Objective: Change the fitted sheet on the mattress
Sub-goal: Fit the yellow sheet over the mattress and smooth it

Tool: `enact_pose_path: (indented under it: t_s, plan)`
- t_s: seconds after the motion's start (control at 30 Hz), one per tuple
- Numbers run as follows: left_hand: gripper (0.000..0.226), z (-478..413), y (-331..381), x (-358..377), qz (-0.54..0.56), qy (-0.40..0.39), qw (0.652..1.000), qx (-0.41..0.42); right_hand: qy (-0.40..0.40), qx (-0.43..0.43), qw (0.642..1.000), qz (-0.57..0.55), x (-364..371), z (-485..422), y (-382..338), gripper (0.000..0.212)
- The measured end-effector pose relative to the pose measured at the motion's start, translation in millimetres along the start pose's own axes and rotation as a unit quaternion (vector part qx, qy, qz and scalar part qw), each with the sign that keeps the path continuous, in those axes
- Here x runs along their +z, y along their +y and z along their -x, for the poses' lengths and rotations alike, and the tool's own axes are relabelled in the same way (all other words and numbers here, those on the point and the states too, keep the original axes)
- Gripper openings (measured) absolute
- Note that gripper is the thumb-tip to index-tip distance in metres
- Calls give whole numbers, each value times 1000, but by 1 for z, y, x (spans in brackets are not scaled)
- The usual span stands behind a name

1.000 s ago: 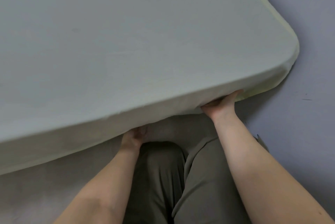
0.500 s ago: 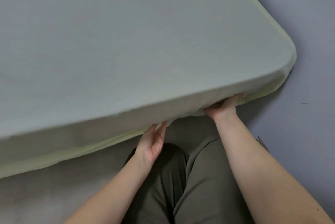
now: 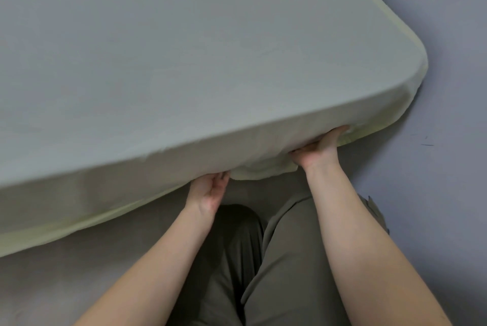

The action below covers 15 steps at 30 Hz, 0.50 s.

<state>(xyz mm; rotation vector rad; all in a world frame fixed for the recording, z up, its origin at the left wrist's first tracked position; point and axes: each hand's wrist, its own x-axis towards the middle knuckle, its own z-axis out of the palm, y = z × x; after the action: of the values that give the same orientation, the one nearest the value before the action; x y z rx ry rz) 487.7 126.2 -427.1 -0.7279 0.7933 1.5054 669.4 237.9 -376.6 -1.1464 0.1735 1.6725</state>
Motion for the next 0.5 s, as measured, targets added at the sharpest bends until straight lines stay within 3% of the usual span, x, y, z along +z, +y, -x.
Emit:
enact_pose_path:
  t_s: [0.1,0.2,0.37,0.5]
  plan:
    - [38,-5,-6,1,-22,76,994,77,11,7,1000,3,0,-3,1,88]
    - [42,-3,-6,-6,-115,101,985,86,8,14,1000,-1,-1,-6,2,90]
    - [41,-8,-18,-18,-165,130,977,18,11,31,999,0,-2,-10,5,95]
    - [32,-11,-38,-14,-180,32,979,-86,5,31,1000,-3,-2,-12,4,93]
